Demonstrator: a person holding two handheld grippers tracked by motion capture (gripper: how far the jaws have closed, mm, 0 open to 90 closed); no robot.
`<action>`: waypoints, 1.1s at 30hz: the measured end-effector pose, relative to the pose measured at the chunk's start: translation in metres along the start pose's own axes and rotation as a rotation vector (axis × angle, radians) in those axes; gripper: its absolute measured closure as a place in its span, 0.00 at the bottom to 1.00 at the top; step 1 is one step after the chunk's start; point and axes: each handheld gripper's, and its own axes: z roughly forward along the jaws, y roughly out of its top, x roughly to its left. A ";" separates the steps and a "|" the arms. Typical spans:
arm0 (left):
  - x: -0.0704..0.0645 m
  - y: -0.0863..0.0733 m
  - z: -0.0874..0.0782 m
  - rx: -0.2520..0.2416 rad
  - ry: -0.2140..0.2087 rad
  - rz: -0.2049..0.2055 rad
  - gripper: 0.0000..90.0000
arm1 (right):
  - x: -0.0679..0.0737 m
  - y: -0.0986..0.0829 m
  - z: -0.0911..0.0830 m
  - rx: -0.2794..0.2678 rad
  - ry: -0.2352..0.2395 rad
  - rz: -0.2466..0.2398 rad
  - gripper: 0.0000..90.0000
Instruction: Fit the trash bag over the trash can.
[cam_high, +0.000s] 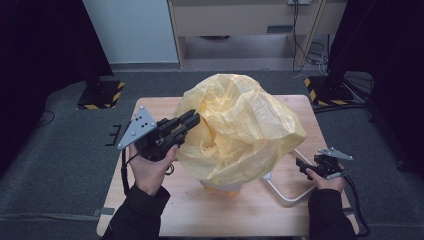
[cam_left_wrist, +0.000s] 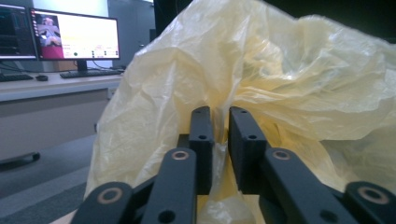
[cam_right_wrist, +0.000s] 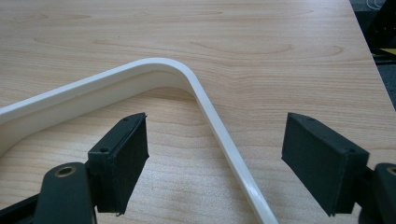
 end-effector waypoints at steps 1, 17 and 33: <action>0.000 0.000 0.002 -0.002 0.006 0.004 0.83 | 0.000 0.000 0.000 0.000 0.000 0.002 0.25; 0.002 0.005 -0.007 -0.166 0.072 0.040 0.39 | 0.000 0.005 -0.006 -0.060 -0.008 0.008 0.26; 0.014 -0.007 -0.007 -0.137 0.176 0.042 0.32 | 0.012 0.020 -0.015 -0.161 0.013 0.001 0.26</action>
